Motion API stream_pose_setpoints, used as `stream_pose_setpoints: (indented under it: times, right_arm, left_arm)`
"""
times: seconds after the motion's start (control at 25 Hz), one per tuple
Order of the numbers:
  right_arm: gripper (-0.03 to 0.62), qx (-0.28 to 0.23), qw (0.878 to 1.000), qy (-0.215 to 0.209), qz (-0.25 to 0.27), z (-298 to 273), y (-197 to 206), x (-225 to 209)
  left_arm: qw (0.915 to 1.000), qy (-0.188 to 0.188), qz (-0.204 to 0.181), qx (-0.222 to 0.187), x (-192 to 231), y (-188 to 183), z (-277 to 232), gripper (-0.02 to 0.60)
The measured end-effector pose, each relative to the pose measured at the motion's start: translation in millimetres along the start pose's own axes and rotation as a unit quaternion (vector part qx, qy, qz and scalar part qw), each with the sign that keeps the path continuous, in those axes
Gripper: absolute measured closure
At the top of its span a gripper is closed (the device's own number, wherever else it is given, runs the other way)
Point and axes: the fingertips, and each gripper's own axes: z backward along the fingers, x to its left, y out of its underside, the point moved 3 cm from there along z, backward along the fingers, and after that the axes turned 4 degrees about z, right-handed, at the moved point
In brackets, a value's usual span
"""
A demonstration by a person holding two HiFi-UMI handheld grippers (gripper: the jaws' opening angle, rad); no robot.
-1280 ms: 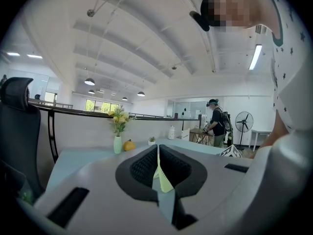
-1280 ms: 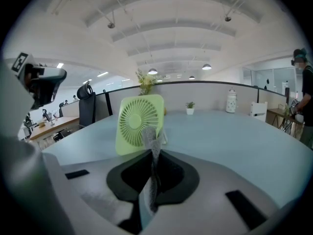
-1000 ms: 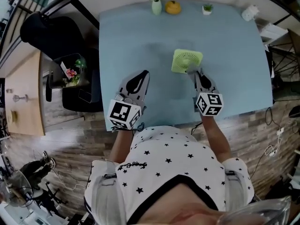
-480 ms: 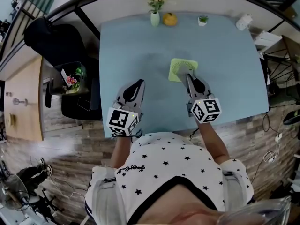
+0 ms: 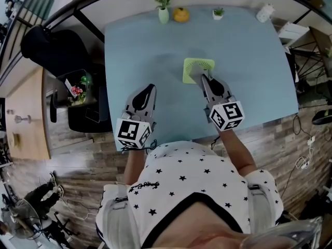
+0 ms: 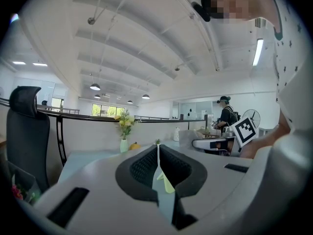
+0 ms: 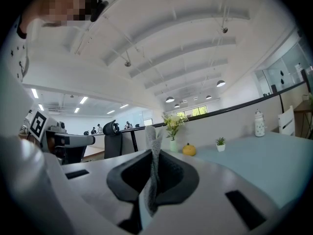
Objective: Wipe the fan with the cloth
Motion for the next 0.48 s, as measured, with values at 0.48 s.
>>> stream_pose_setpoints:
  times: [0.48]
  right_arm:
    - [0.579, -0.008, 1.0, -0.001, -0.006, 1.6, -1.1, 0.2]
  left_arm:
    - [1.0, 0.001, 0.0, -0.001, -2.2, 0.8, 0.3, 0.546]
